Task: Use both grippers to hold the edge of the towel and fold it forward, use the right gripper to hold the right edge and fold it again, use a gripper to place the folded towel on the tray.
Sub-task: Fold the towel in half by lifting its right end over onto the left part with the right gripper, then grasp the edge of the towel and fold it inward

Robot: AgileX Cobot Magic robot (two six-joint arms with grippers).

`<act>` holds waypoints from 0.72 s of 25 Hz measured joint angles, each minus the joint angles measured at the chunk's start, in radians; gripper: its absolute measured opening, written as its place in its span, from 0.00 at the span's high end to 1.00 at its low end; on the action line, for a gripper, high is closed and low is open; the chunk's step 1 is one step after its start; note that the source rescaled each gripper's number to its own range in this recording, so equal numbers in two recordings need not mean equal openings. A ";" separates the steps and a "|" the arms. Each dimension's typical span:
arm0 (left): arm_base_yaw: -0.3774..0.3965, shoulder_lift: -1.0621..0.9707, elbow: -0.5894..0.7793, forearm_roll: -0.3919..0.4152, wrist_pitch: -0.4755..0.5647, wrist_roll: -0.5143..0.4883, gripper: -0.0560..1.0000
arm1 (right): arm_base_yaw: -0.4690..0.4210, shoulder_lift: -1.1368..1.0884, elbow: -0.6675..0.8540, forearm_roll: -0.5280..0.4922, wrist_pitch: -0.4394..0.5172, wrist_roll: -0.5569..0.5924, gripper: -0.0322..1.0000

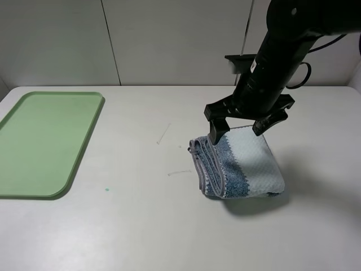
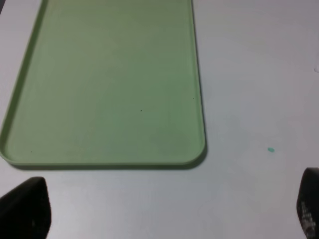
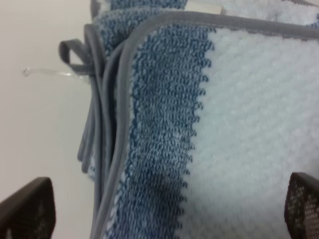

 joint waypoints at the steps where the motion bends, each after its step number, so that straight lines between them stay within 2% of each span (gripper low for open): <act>1: 0.000 0.000 0.000 0.000 0.000 0.000 0.01 | 0.000 0.000 -0.022 0.000 0.028 -0.006 0.00; 6: 0.000 0.000 0.000 0.000 0.000 0.001 0.01 | 0.000 -0.013 -0.093 -0.005 0.181 -0.051 0.00; 10: 0.000 0.000 0.000 0.000 0.000 0.001 0.01 | 0.000 -0.080 -0.093 -0.018 0.244 -0.063 0.00; 18: 0.000 0.000 0.000 0.000 0.000 0.001 0.01 | 0.000 -0.285 -0.086 -0.028 0.265 -0.065 0.00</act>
